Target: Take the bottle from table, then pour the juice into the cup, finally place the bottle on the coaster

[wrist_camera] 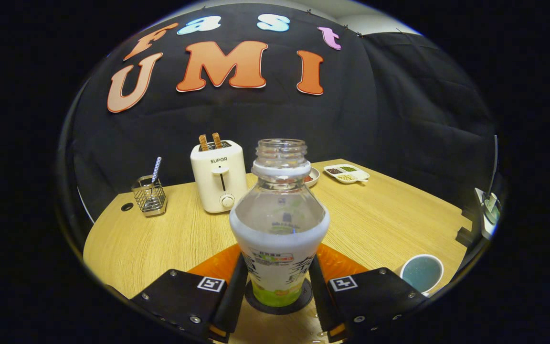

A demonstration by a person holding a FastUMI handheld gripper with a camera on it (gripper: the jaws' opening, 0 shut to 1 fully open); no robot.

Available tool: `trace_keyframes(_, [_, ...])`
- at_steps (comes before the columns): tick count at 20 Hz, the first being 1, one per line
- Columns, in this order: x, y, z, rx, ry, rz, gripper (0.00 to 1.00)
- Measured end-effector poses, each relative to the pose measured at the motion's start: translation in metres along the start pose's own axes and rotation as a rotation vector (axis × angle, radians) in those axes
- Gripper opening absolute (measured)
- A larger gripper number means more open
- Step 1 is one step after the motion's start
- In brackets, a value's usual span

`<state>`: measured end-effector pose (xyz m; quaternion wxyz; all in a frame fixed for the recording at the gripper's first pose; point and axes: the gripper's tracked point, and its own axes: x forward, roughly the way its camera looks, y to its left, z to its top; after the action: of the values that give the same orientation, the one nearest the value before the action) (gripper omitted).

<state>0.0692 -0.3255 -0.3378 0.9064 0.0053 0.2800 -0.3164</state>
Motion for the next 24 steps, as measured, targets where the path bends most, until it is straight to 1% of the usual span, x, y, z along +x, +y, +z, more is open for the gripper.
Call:
trace_keyframes(2, [-0.001, 0.002, -0.008, 0.001, 0.012, 0.011, 0.67])
trace_keyframes(3, [-0.001, 0.004, -0.013, -0.005, 0.023, 0.019, 0.70])
trace_keyframes(4, [-0.001, 0.006, -0.017, -0.015, 0.031, 0.022, 0.79])
trace_keyframes(6, [-0.004, 0.008, -0.019, -0.041, 0.031, 0.032, 0.89])
trace_keyframes(9, [-0.019, 0.016, -0.019, -0.043, 0.032, 0.067, 0.97])
trace_keyframes(12, [-0.045, 0.019, -0.011, -0.006, 0.021, 0.091, 0.97])
trace_keyframes(14, [-0.069, 0.021, 0.004, 0.017, -0.025, 0.106, 0.97])
trace_keyframes(16, [-0.090, 0.022, 0.018, 0.023, -0.059, 0.112, 0.97])
trace_keyframes(20, [-0.135, 0.031, 0.050, 0.020, -0.113, 0.155, 0.97])
trace_keyframes(22, [-0.165, 0.041, 0.069, 0.035, -0.141, 0.193, 0.97])
trace_keyframes(24, [-0.200, 0.058, 0.089, 0.043, -0.176, 0.254, 0.97])
